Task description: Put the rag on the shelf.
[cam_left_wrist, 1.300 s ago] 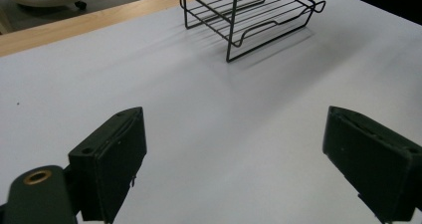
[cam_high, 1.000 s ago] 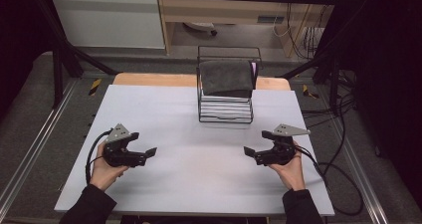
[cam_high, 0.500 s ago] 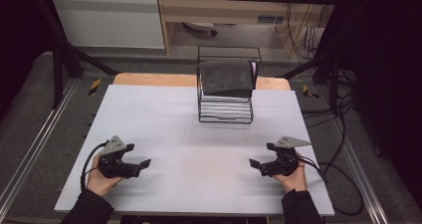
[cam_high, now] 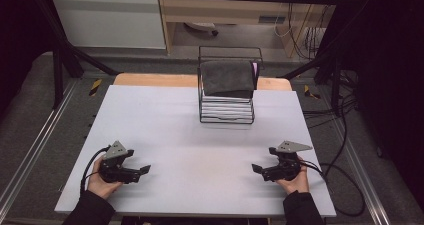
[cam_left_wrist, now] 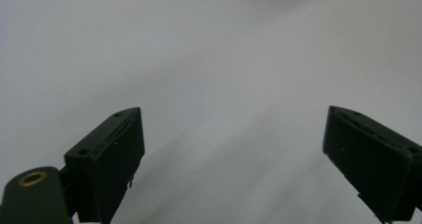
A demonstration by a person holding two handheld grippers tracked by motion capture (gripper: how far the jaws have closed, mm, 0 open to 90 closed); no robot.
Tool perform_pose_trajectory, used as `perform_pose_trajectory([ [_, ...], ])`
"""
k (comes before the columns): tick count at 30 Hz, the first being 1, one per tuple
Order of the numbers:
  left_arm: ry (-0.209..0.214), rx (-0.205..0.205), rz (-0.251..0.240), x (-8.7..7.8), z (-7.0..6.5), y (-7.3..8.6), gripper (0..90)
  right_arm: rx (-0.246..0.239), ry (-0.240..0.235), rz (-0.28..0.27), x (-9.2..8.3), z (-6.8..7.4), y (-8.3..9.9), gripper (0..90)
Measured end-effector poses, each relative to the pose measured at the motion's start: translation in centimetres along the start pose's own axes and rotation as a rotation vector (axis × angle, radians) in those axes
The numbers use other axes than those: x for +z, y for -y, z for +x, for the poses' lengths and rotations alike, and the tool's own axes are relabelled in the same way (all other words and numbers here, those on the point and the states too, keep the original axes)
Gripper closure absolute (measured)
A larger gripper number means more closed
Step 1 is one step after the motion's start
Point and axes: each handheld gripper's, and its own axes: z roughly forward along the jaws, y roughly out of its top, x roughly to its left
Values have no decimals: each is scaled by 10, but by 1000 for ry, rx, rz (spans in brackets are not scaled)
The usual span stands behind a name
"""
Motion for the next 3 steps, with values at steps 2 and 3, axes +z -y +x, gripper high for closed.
perform_pose_trajectory([
  [2,-1,3,3,0,-1,0,93,3,-2,4,1,0,0,5],
  [3,0,4,2,0,-1,0,93,3,-2,6,1,0,0,5],
])
